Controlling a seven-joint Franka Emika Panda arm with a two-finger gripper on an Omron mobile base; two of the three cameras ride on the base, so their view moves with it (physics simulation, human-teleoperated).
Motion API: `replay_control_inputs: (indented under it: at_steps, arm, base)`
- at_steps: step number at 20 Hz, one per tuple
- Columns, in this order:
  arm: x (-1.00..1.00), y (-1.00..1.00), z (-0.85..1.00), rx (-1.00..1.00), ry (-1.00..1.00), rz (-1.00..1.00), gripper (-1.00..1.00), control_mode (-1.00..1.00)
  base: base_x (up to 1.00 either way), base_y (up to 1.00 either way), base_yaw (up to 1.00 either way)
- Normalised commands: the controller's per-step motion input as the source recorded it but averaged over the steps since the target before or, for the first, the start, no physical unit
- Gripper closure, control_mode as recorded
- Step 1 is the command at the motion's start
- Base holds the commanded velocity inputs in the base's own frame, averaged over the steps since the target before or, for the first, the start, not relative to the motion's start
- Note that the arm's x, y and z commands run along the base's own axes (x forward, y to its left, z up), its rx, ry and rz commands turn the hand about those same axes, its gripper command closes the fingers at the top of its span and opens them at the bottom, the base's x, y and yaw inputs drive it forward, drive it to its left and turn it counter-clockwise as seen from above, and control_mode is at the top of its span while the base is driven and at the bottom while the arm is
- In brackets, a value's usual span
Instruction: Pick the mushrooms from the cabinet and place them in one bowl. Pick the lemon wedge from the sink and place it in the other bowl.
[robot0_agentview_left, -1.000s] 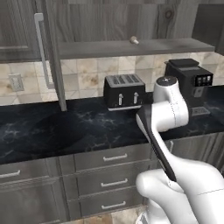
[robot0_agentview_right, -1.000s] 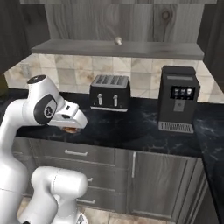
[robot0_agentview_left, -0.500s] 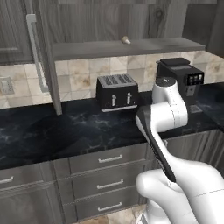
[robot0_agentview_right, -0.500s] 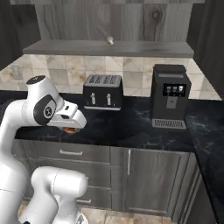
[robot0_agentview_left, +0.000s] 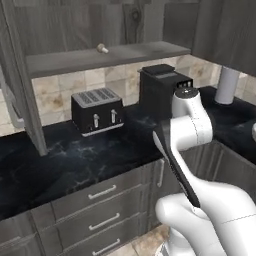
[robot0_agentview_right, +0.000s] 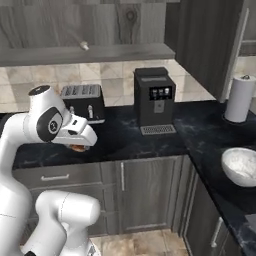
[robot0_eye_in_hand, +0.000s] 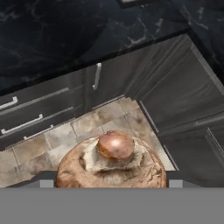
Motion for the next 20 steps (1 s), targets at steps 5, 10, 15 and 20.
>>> replay_control_inputs:
  at_steps: [5, 10, 15, 20]
  arm:
    - [0.00, 0.00, 0.00, 0.00, 0.00, 0.00, 1.00, 1.00]
    - [0.00, 0.00, 0.00, 0.00, 0.00, 0.00, 1.00, 1.00]
    - [0.00, 0.00, 0.00, 0.00, 0.00, 0.00, 1.00, 1.00]
    - [0.00, 0.00, 0.00, 0.00, 0.00, 0.00, 1.00, 1.00]
  base:
    - [-0.09, 0.00, -0.44]
    - [-0.09, 0.00, -0.44]
    - [-0.09, 0.00, -0.44]
    - [-0.05, 0.00, -0.43]
